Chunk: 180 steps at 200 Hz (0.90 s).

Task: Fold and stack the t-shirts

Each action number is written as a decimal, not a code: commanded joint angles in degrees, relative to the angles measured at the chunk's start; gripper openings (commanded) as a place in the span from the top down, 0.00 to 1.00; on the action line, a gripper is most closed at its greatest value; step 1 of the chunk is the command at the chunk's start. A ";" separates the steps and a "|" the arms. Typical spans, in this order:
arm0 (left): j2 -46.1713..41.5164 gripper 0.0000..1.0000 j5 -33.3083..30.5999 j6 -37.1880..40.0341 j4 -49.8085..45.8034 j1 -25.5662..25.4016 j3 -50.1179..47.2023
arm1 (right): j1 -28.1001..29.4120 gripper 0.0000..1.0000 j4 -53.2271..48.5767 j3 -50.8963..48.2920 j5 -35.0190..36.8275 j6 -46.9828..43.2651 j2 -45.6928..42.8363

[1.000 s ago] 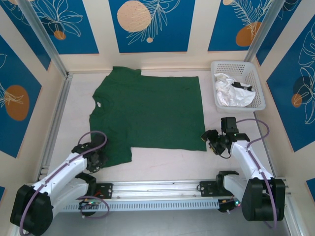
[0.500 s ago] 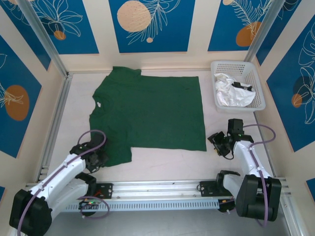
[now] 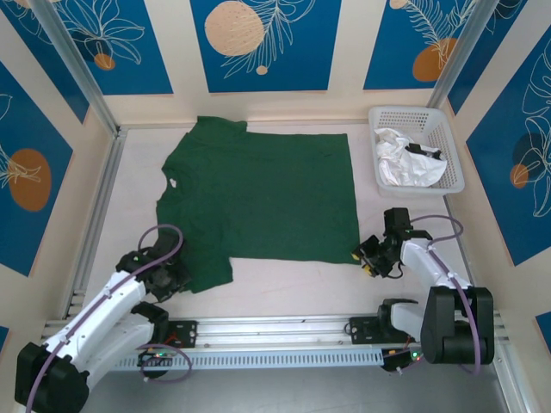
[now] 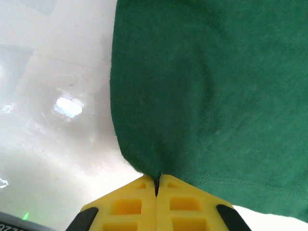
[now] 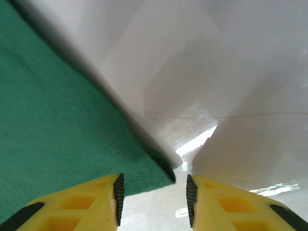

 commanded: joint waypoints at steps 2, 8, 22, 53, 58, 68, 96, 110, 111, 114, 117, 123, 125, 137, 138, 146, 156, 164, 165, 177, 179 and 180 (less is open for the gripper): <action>-0.56 1.00 1.67 1.28 -4.64 -0.62 2.89 | 1.07 0.59 -1.46 1.46 0.48 0.15 1.48; -0.61 1.00 1.76 1.30 -5.10 -0.68 3.05 | 1.25 0.59 -1.33 1.59 0.97 0.33 1.88; -0.56 1.00 2.32 1.21 -5.69 -0.77 3.23 | 1.30 0.59 -0.66 1.57 2.08 0.74 2.86; -0.38 1.00 3.04 1.30 -7.55 -0.88 3.52 | 1.60 0.70 1.98 2.27 1.72 0.78 6.63; -0.39 1.00 3.21 1.28 -7.93 -0.84 3.67 | 1.60 0.74 2.34 2.35 1.71 0.68 7.33; -0.32 1.00 4.05 1.45 -8.61 -0.97 3.95 | 1.62 0.79 2.94 2.72 1.64 0.32 8.68; 0.27 1.00 5.15 2.37 -11.28 -1.27 5.47 | 1.71 1.00 3.22 3.47 2.00 -0.27 10.58; 0.69 1.00 5.37 2.55 -12.15 -1.65 6.25 | 1.71 1.00 3.38 3.11 2.05 -0.01 9.89; 0.72 1.00 5.37 2.54 -12.23 -1.66 6.30 | 1.71 1.00 3.42 3.09 2.07 0.04 9.78; 0.75 1.00 5.44 2.68 -12.37 -1.81 6.45 | 1.78 1.00 3.39 2.89 2.09 0.15 9.46; 0.94 1.00 5.50 2.66 -12.53 -1.96 6.59 | 1.80 1.00 3.43 2.75 2.10 0.24 9.23; 1.06 1.00 5.64 2.70 -12.85 -2.23 6.87 | 1.87 1.00 3.38 2.55 2.18 0.29 8.55; 1.10 1.00 5.64 2.68 -12.94 -2.32 7.03 | 1.88 1.00 3.33 2.45 2.18 0.38 8.30; 1.28 1.00 5.28 2.54 -13.72 -3.09 7.63 | 1.89 1.00 2.67 2.10 2.43 0.48 6.96; 1.28 1.00 5.24 2.53 -13.76 -3.17 7.65 | 1.89 1.00 2.63 2.05 2.48 0.51 6.82; 1.37 1.00 5.03 2.55 -14.09 -3.66 8.06 | 1.89 1.00 2.01 1.88 2.60 0.48 5.84; 1.61 1.00 4.93 2.54 -14.64 -4.33 8.60 | 1.98 1.00 0.84 1.58 3.08 0.68 4.24; 1.87 1.00 4.81 2.65 -15.20 -4.86 9.12 | 2.14 1.00 0.02 1.26 3.56 0.94 2.91; 1.93 1.00 4.78 2.72 -15.29 -4.89 9.23 | 2.15 1.00 -0.15 1.20 3.62 1.00 2.65; 2.16 1.00 4.67 3.19 -15.67 -5.10 10.15 | 2.05 1.00 -1.53 0.87 4.35 1.24 0.33; 2.23 1.00 4.71 3.29 -15.63 -5.10 10.34 | 1.99 1.00 -1.68 0.73 4.44 1.34 -0.09; 2.24 1.00 4.78 3.39 -15.59 -5.10 10.41 | 1.99 1.00 -1.79 0.71 4.50 1.38 -0.30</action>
